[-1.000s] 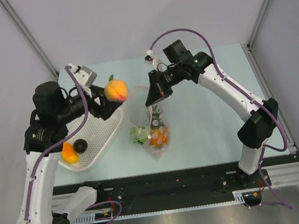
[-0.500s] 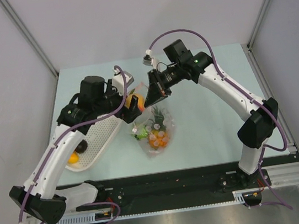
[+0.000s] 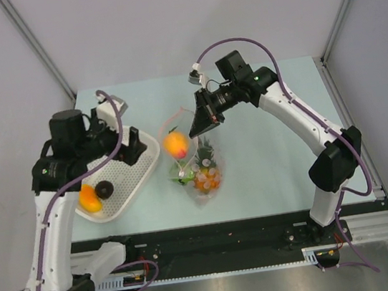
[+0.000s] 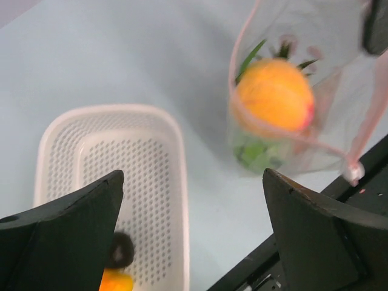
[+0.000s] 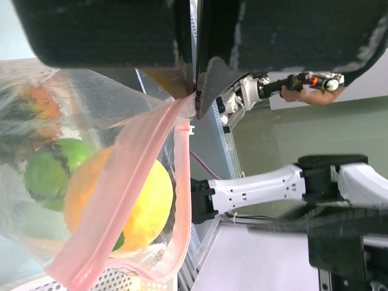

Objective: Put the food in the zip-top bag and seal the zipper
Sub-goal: Place the fake fruit in the zipper food storage bag, then pick up the fake fruit from the bin.

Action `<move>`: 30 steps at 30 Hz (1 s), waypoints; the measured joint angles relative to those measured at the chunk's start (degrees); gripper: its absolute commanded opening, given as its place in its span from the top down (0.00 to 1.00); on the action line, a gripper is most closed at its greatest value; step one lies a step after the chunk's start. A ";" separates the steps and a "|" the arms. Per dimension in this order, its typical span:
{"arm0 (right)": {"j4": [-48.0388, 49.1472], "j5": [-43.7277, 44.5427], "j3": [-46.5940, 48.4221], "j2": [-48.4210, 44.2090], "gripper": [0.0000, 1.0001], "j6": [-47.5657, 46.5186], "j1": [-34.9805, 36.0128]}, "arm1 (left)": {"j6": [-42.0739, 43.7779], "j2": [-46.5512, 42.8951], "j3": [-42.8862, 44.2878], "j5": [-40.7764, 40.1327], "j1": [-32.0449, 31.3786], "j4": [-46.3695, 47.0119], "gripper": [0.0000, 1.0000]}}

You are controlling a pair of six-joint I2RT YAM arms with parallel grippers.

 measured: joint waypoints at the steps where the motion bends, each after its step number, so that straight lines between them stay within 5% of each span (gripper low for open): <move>1: -0.02 0.02 -0.04 0.00 1.00 0.00 -0.11 | 0.94 -0.96 0.00 1.11 3.06 -1.27 0.00; 7: -0.13 1.77 -0.04 0.00 1.00 -0.20 -0.48 | 8.81 -0.83 -5.57 0.98 17.25 -7.69 0.00; 14: -0.63 3.69 -0.04 0.00 1.00 -0.74 -0.48 | 16.61 9.97 -16.04 -5.97 27.93 -10.71 0.00; 25: -1.01 4.11 -0.04 0.00 1.00 -1.22 -0.31 | 26.08 13.94 -27.67 -15.06 29.64 0.20 0.01; 30: -1.05 4.13 -0.04 0.00 1.00 -1.64 -0.26 | 29.16 17.40 -31.82 -16.65 29.40 8.24 0.19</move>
